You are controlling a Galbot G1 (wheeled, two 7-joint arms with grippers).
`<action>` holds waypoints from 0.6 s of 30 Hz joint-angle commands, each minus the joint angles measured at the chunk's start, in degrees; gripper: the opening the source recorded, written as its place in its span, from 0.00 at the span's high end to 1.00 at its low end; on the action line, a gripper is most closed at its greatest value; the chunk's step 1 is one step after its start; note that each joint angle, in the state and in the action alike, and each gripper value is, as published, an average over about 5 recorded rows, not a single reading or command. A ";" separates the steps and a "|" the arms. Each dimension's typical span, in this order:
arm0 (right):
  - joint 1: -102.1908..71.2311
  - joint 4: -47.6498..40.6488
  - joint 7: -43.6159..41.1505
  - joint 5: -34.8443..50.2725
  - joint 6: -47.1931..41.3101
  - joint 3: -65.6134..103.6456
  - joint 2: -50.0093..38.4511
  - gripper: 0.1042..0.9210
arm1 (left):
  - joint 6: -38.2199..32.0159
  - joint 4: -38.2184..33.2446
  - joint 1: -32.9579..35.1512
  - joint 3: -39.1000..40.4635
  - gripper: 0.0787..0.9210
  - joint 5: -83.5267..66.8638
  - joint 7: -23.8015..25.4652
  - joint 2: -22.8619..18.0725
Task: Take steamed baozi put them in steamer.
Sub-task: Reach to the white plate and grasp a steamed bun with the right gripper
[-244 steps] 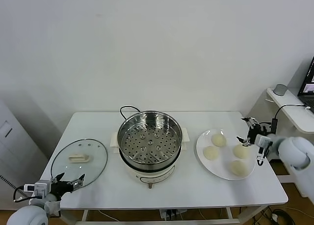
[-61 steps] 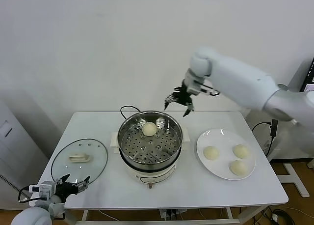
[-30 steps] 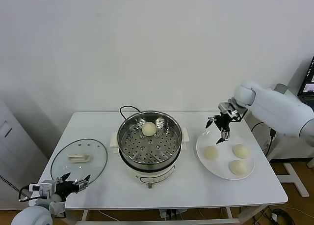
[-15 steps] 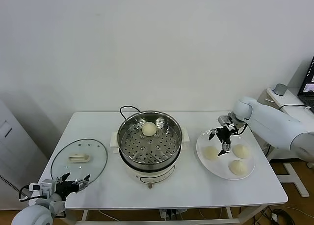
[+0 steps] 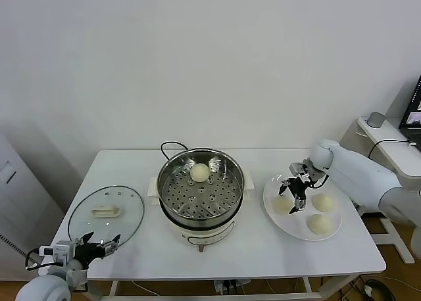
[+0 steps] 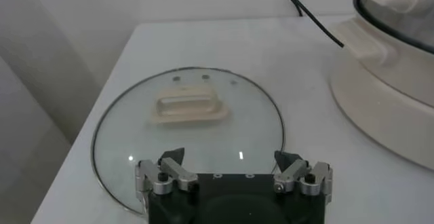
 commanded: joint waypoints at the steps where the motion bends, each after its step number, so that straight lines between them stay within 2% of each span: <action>1: -1.00 -1.24 0.28 -0.85 -0.12 1.82 0.49 0.27 | -0.05 -0.18 0.10 0.01 0.12 -0.01 0.02 0.00; 12: -0.17 -1.07 -1.50 -0.43 -0.52 1.48 0.62 0.36 | 0.09 -0.46 0.21 -0.11 0.12 0.07 -0.14 -0.14; 18: 3.96 2.90 -3.24 2.93 -1.50 -3.55 -1.65 0.37 | 0.37 -0.62 0.17 -0.27 0.12 0.15 -0.40 -0.47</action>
